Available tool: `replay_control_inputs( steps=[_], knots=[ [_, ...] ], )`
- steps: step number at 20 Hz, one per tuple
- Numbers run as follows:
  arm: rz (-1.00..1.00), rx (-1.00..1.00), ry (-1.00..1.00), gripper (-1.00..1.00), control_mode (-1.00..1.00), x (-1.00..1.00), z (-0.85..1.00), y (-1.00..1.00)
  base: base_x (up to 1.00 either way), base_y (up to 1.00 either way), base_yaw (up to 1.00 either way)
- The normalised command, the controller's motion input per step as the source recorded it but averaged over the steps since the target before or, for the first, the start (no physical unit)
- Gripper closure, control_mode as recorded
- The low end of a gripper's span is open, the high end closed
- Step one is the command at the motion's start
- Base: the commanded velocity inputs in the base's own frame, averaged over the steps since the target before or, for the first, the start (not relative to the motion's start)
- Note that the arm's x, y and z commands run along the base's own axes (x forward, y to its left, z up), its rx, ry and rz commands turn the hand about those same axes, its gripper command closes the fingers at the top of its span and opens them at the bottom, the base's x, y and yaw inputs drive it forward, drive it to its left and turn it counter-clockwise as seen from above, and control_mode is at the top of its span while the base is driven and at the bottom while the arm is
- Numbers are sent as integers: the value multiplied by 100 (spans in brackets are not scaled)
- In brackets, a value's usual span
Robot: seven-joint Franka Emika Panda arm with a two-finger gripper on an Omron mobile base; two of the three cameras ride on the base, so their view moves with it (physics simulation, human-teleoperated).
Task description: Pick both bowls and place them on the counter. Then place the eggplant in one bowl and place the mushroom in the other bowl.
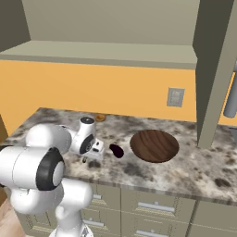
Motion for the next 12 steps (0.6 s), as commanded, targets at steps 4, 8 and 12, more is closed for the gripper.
replay_control_inputs(
  steps=[4,8,12],
  knots=[
    [4,0,0,-100,-100,36,-20,1,0,0,0],
    [1,0,1,-100,-100,6,-19,5,0,0,0],
    [0,0,0,-100,-100,0,-23,2,0,0,0]
  ],
)
